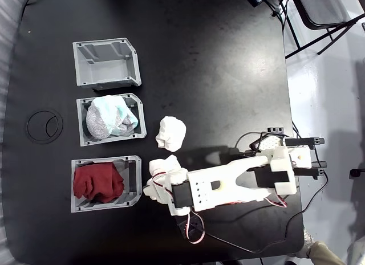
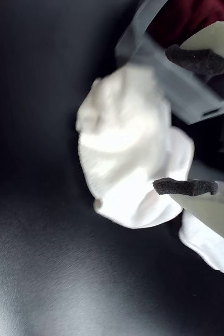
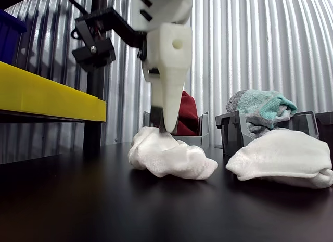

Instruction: Put the sock in the container

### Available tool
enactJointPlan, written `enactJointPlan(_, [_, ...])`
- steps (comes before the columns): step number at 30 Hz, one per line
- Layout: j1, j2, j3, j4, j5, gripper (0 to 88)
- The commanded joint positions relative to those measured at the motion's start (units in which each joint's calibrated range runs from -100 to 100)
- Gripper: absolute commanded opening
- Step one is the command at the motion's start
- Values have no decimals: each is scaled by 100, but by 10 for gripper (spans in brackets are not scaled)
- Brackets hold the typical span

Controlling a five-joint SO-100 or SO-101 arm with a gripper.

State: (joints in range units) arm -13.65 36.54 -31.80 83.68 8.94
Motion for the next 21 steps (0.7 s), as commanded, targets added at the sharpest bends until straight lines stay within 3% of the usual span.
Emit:
enactJointPlan(1, [-8, 72, -228, -34, 30, 360])
enactJointPlan(21, [-24, 189, -219, 9, 30, 347])
